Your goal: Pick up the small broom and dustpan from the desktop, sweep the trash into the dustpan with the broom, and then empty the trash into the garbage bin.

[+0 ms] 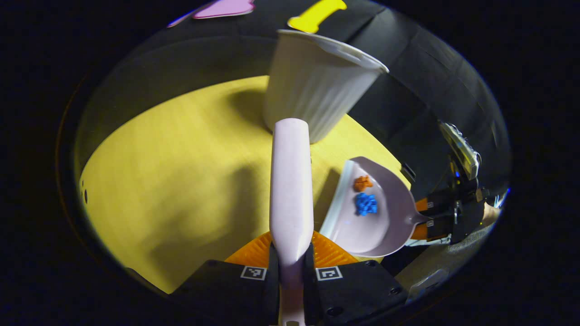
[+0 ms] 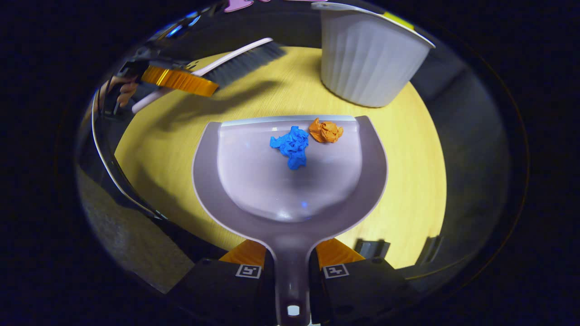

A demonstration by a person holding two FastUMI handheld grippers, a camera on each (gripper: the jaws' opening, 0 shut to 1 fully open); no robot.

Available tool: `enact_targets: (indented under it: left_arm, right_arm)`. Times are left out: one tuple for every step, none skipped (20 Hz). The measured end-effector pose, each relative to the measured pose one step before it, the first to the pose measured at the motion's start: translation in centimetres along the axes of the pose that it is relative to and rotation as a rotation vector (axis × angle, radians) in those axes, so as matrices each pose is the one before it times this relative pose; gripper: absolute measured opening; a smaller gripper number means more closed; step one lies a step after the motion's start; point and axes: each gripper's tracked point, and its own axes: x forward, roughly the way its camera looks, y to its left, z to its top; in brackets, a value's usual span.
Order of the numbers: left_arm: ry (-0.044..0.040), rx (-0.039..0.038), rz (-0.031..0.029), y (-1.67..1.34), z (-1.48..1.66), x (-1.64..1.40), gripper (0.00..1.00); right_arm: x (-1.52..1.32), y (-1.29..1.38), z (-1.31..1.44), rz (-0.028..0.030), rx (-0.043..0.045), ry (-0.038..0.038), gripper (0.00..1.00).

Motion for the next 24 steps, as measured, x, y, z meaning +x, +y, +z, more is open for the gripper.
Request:
enact_targets:
  left_arm:
    - [-0.00014, -0.02521, 0.05058, 1.006, -1.012, 0.066, 0.24]
    - [-0.00031, -0.02455, 0.02510, -0.202, -0.817, 0.327, 0.25]
    - [0.00080, -0.03155, 0.01046, -0.256, -0.570, 0.296, 0.25]
    - [0.00431, -0.02239, 0.00303, -0.065, -0.867, 0.443, 0.25]
    - [0.01049, -0.01703, 0.00336, 0.072, -1.046, 0.508, 0.25]
    - [0.01292, -0.00967, 0.00688, 0.110, -0.736, 0.132, 0.25]
    - [0.01449, -0.00257, 0.00423, 0.195, -0.593, 0.420, 0.25]
    - [0.01167, -0.00238, 0.00068, 0.330, -0.704, 0.346, 0.25]
    - [0.00713, -0.00397, -0.00288, 0.297, -0.654, 0.396, 0.25]
    - [0.00397, -0.00504, -0.00531, 0.252, -0.643, 0.039, 0.24]
    - [0.00178, -0.00415, -0.00553, 0.017, -0.319, 0.194, 0.24]
    - [0.00241, -0.00234, -0.00558, -0.030, -0.247, 0.193, 0.25]
    - [0.00202, -0.00062, -0.00567, 0.055, -0.116, -0.091, 0.25]
    - [-0.00011, 0.00267, -0.00340, 0.487, -0.282, -0.402, 0.24]
    - [0.00036, 0.00532, -0.00079, 0.296, -0.104, -0.355, 0.25]
    - [-0.00308, 0.00658, 0.00139, 0.076, -0.120, -0.071, 0.25]
    - [-0.00229, 0.00563, -0.00068, 0.016, 0.060, -0.015, 0.25]
    - [-0.00274, 0.00450, 0.00027, 0.032, 0.027, -0.123, 0.25]
    - [-0.00118, 0.00279, -0.00023, 0.113, 0.075, -0.099, 0.25]
    - [-0.00701, 0.00045, -0.00178, 0.025, -0.167, -0.076, 0.25]
    - [-0.00756, -0.00368, -0.00409, 0.029, -0.022, -0.151, 0.25]
    - [-0.00612, -0.00602, -0.00545, 0.138, -0.113, -0.090, 0.24]
    - [-0.00213, -0.00456, -0.00295, 0.082, -0.150, -0.122, 0.24]
    - [-0.00005, -0.00538, -0.00023, 0.053, -0.302, 0.031, 0.24]
  right_arm:
    - [-0.979, 0.052, 0.408, -0.01674, 0.01496, -0.01029, 0.34]
    - [-0.484, 0.293, 0.223, -0.01618, 0.00862, -0.00988, 0.34]
    - [-1.084, 0.117, 0.311, -0.01656, 0.00626, -0.00962, 0.34]
    - [-1.164, 0.189, 0.361, -0.01821, 0.00943, -0.00236, 0.34]
    - [-1.077, 0.137, 0.054, -0.01671, 0.01471, 0.00775, 0.34]
    - [-1.039, 0.445, 0.253, -0.01138, 0.01982, 0.00675, 0.34]
    - [-0.671, 0.387, 0.620, -0.00476, 0.02056, -0.00358, 0.34]
    - [0.482, 0.376, 0.043, -0.00231, 0.01993, -0.01322, 0.34]
    - [0.400, 0.192, 0.181, -0.00420, 0.02324, -0.02074, 0.34]
    - [0.685, 0.046, -0.232, -0.00713, 0.02030, -0.02265, 0.34]
    - [0.443, 0.264, 0.184, -0.01579, 0.01438, -0.02200, 0.34]
    - [0.225, -0.072, -0.143, -0.02750, 0.00293, -0.01829, 0.34]
    - [0.353, -0.085, -0.002, -0.03316, -0.00775, -0.01174, 0.34]
    - [-0.424, -0.076, 0.065, -0.03220, -0.01264, -0.01034, 0.34]
    - [0.203, 0.090, -0.169, -0.02564, -0.01174, -0.00377, 0.34]
    - [0.124, 0.010, -0.124, -0.01920, -0.01922, -0.00165, 0.34]
    - [0.143, 0.060, -0.166, -0.02013, -0.01606, -0.00040, 0.34]
    - [-0.014, -0.402, 0.019, -0.02053, -0.01598, -0.00004, 0.34]
    - [0.036, 0.060, 0.023, -0.02092, -0.02048, -0.00016, 0.34]
    - [-0.148, -0.107, -0.202, -0.02463, -0.01422, 0.00129, 0.34]
    - [0.049, 0.115, -0.222, -0.01834, -0.02103, 0.00820, 0.34]
    - [0.234, -0.160, -0.004, -0.01450, -0.02743, 0.01098, 0.34]
    - [0.065, -0.483, 0.094, -0.01502, -0.03730, 0.01517, 0.34]
    - [-0.021, -0.417, -0.088, -0.01957, -0.03547, 0.01388, 0.34]
